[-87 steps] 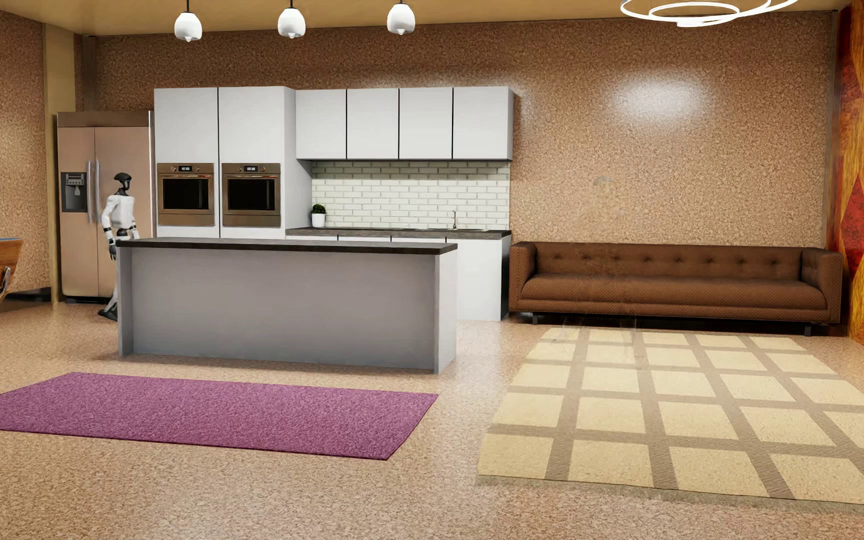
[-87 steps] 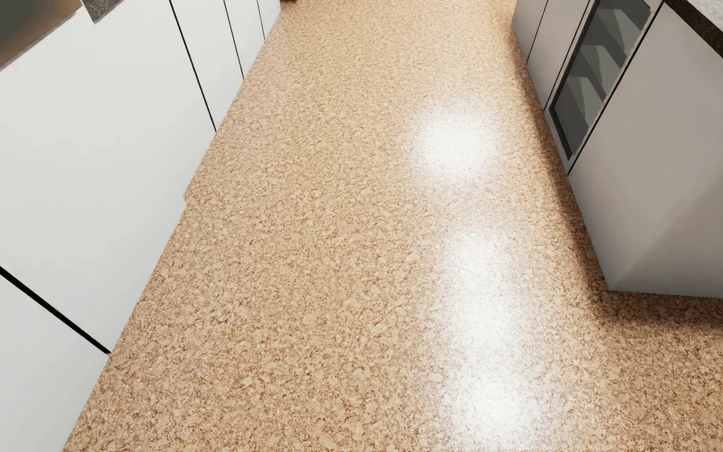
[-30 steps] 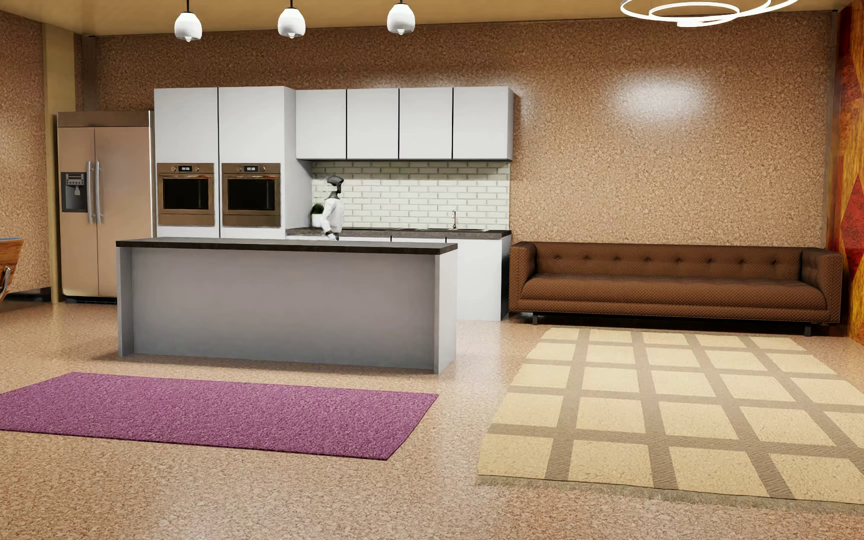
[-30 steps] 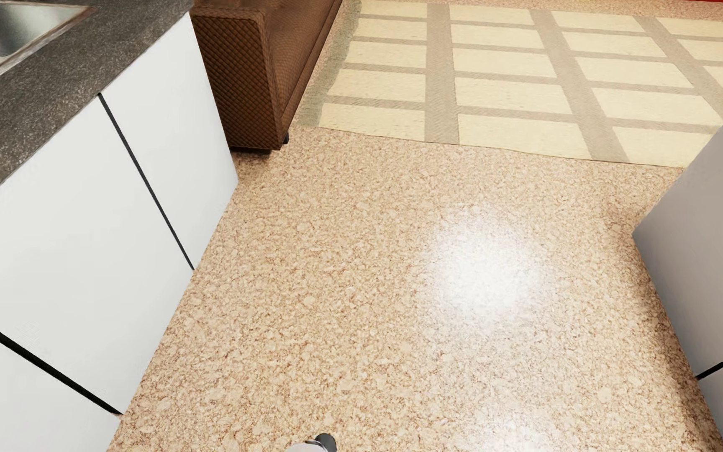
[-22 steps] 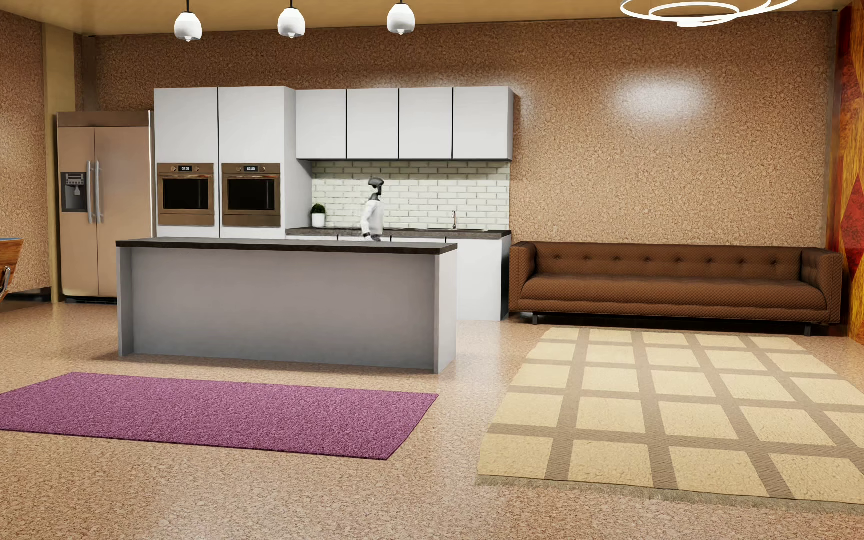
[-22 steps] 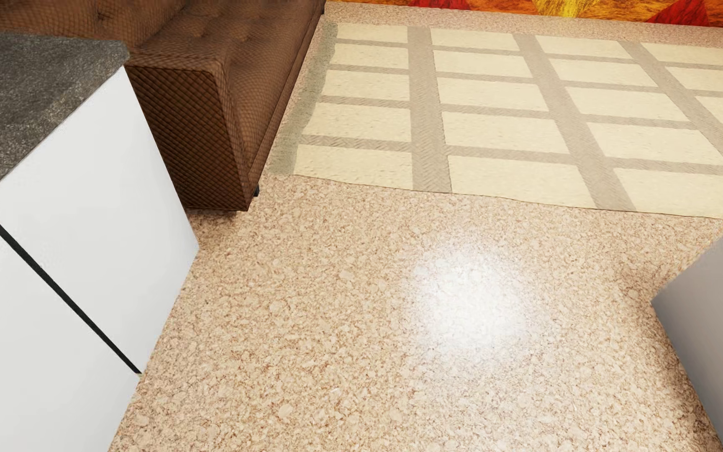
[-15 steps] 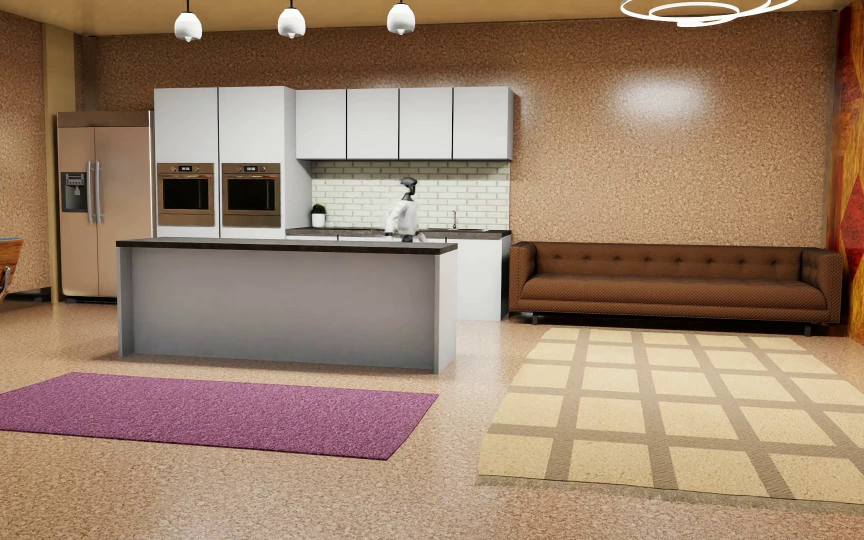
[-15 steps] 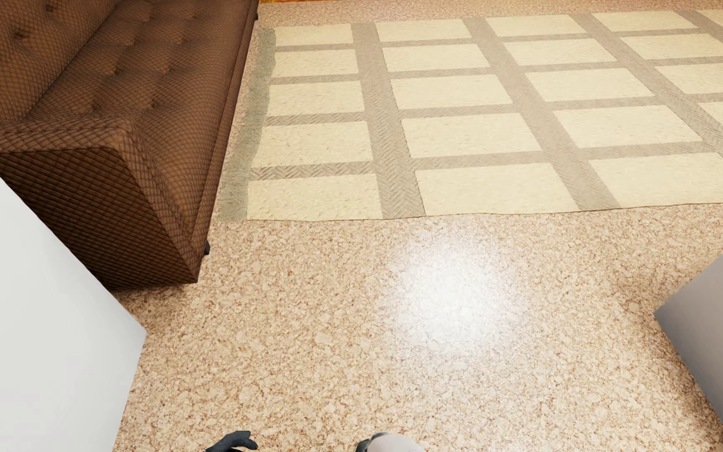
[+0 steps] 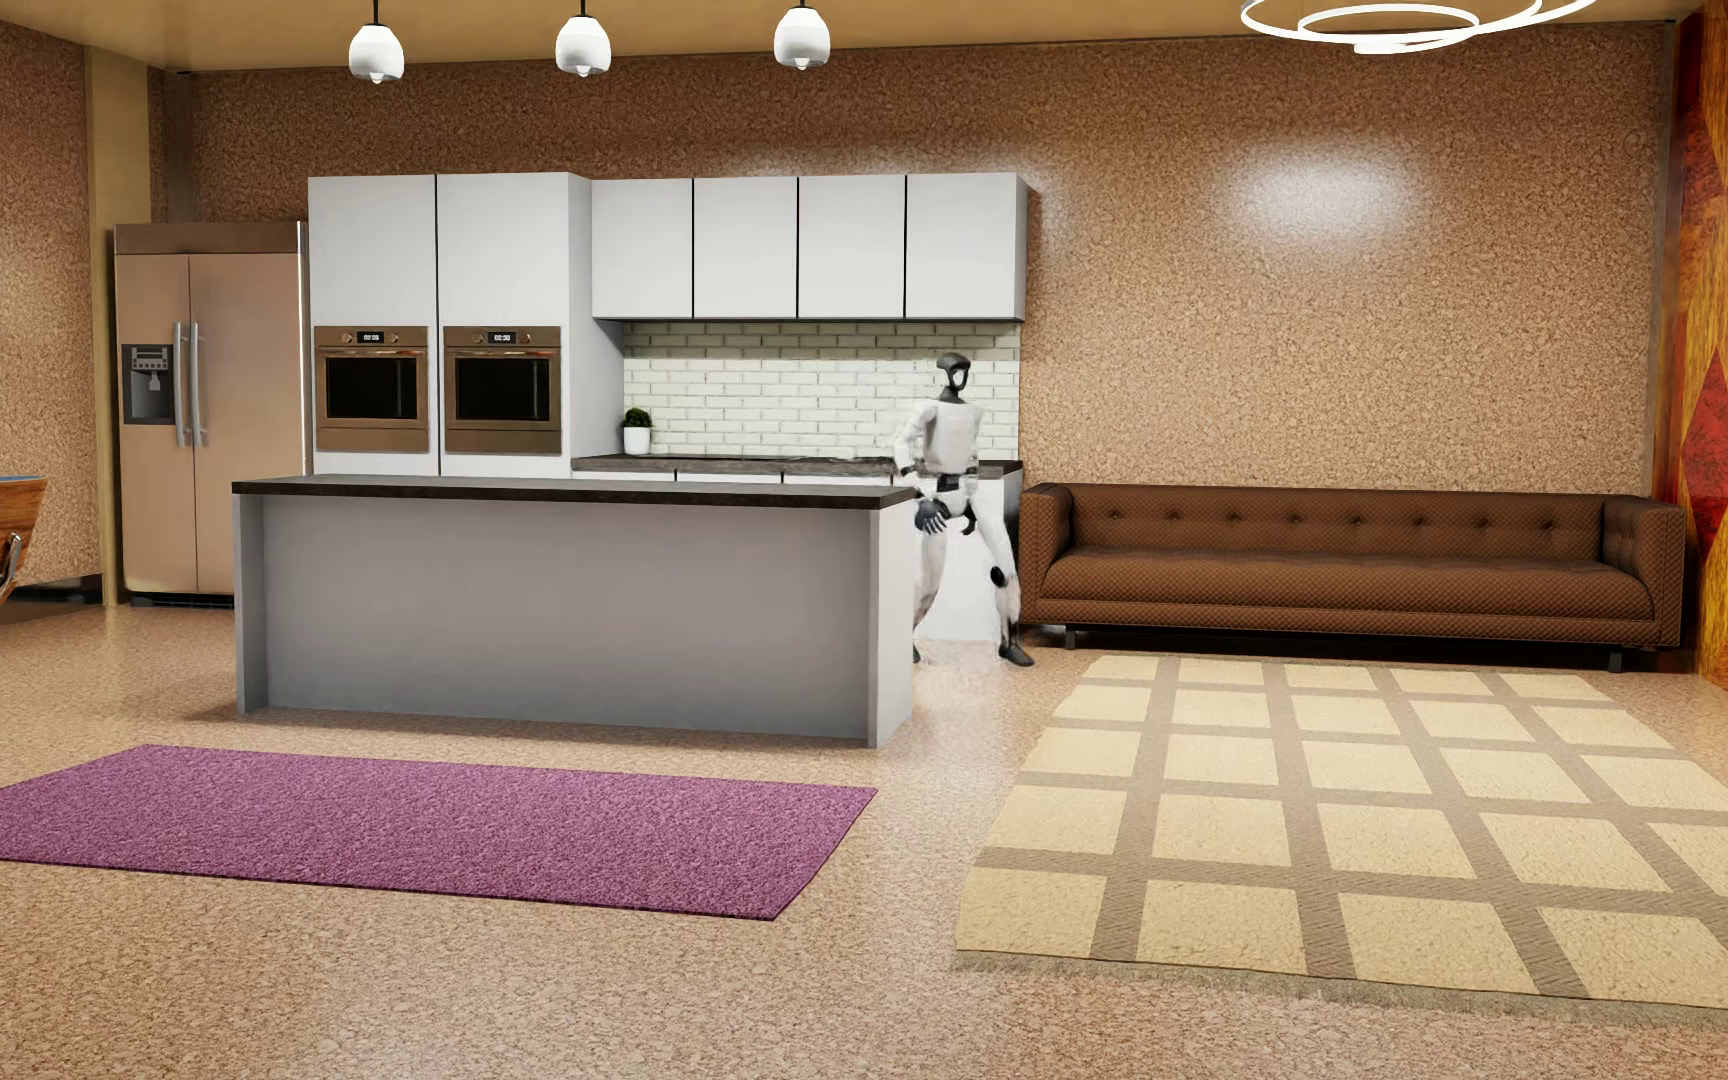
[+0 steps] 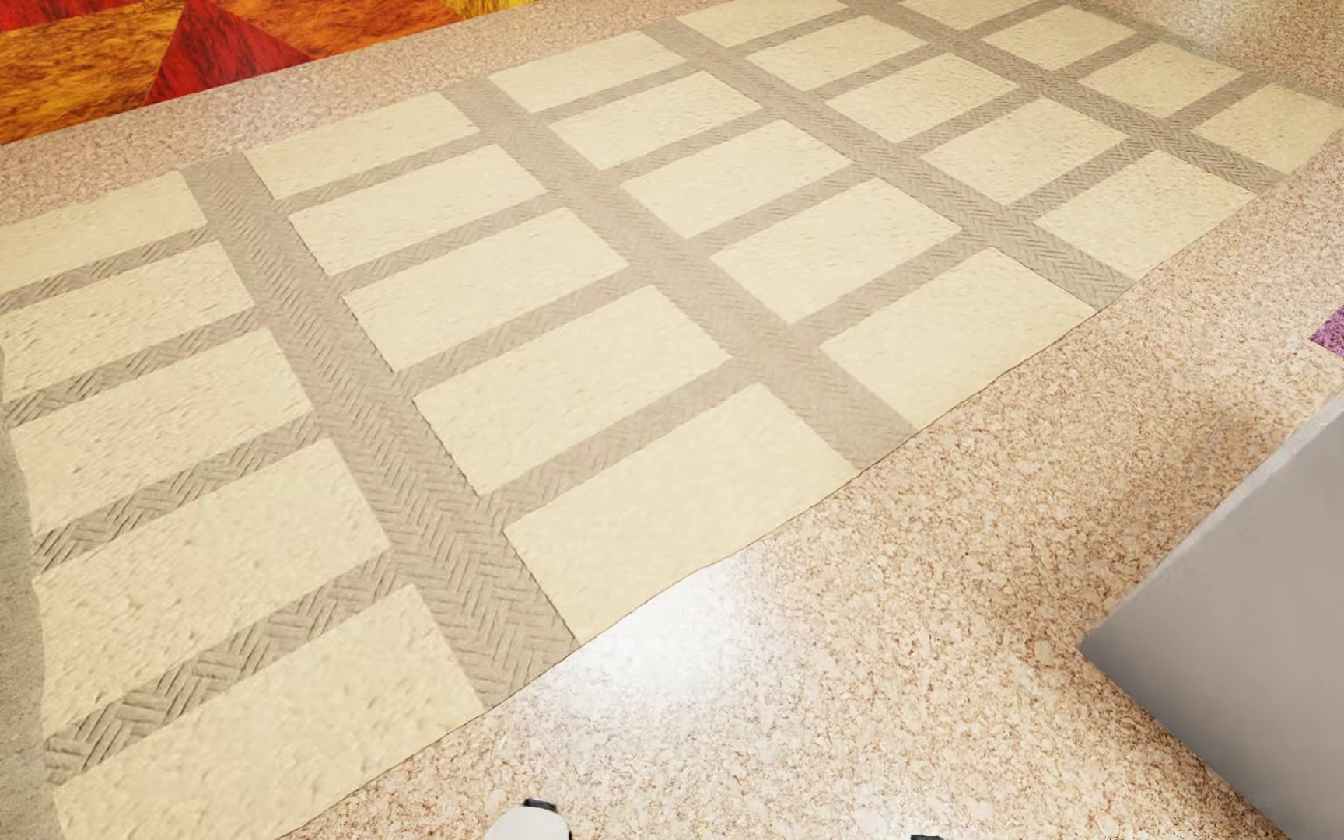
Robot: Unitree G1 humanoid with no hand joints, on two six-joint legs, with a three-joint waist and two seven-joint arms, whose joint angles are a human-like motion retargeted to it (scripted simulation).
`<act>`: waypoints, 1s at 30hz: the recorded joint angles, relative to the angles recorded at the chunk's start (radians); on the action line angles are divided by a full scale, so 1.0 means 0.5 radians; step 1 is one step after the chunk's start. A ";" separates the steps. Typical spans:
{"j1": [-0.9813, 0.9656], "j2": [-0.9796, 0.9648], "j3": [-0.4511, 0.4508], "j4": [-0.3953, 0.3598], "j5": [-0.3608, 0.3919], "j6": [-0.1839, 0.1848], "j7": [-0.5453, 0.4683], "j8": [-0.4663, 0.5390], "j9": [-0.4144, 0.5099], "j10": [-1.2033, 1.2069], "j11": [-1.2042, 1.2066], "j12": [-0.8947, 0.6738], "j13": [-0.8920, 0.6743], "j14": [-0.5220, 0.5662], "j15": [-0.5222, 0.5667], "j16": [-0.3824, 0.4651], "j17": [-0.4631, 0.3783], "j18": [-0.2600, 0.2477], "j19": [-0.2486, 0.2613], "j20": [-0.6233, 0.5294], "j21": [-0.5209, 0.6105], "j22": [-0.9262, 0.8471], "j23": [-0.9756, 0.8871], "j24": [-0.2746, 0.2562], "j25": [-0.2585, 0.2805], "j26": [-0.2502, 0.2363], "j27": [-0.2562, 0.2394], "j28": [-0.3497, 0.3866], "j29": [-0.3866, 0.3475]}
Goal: Avoid the counter
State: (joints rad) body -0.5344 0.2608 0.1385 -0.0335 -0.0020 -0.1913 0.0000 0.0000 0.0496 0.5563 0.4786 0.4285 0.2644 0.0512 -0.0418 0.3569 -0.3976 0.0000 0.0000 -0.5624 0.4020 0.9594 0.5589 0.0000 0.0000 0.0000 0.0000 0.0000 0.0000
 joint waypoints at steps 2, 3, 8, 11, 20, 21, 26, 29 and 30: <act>-0.123 0.124 0.098 0.077 -0.152 0.027 0.000 0.000 -0.018 -0.192 0.042 -0.006 -0.016 -0.608 0.236 -0.014 -0.029 0.000 0.000 0.017 -0.061 0.004 -0.161 0.000 0.000 0.000 0.000 0.000 0.000; -0.173 0.184 0.136 0.070 -0.224 0.018 0.000 0.000 -0.019 -0.137 0.089 -0.019 -0.009 -0.522 0.433 0.000 -0.017 0.000 0.000 0.033 -0.082 0.004 -0.149 0.000 0.000 0.000 0.000 0.000 0.000; 0.083 -0.477 -0.130 -0.316 -0.301 -0.063 0.000 0.000 0.012 0.396 1.525 -0.293 0.059 0.194 0.328 0.086 0.083 0.000 0.000 0.089 0.059 0.080 0.478 0.000 0.000 0.000 0.000 0.000 0.000; 0.949 -1.026 -0.470 -0.287 -0.186 0.077 0.000 0.000 0.111 -0.020 1.572 -0.464 0.166 -0.226 -0.501 0.179 0.021 0.000 0.000 0.098 0.144 -0.165 0.655 0.000 0.000 0.000 0.000 0.000 0.000; 1.812 -1.695 -1.024 0.092 -0.252 0.293 0.000 0.000 0.012 0.342 0.655 -0.780 0.372 -0.104 -0.222 0.151 -0.052 0.000 0.000 0.444 0.011 -0.576 1.018 0.000 0.000 0.000 0.000 0.000 0.000; 1.678 -1.601 -0.953 0.124 -0.148 0.338 0.000 0.000 0.040 0.767 0.789 -0.707 0.353 0.231 -0.235 0.108 -0.039 0.000 0.000 0.423 0.026 -0.533 1.056 0.000 0.000 0.000 0.000 0.000 0.000; 0.638 -0.603 -0.390 -0.117 -0.013 0.227 0.000 0.000 0.122 1.311 0.317 -0.367 0.247 0.187 -0.397 -0.028 0.072 0.000 0.000 0.171 -0.113 -0.132 0.541 0.000 0.000 0.000 0.000 0.000 0.000; 0.300 -0.163 -0.089 -0.105 -0.083 0.201 0.000 0.000 0.098 0.072 0.089 -0.157 0.059 0.055 -0.483 0.000 0.037 0.000 0.000 -0.052 -0.140 0.055 0.098 0.000 0.000 0.000 0.000 0.000 0.000; 0.238 -0.058 -0.013 -0.067 -0.095 0.214 0.000 0.000 0.088 -0.139 0.076 -0.116 -0.024 -0.450 -0.551 0.028 0.012 0.000 0.000 -0.212 -0.154 0.104 -0.001 0.000 0.000 0.000 0.000 0.000 0.000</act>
State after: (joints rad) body -0.4155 0.2318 0.1318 -0.0670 -0.0496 -0.0843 0.0000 0.0000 0.0934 0.4868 0.5164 0.3705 0.2522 -0.1740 -0.3173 0.3707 -0.3915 0.0000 0.0000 -0.6685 0.3252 1.0111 0.5584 0.0000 0.0000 0.0000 0.0000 0.0000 0.0000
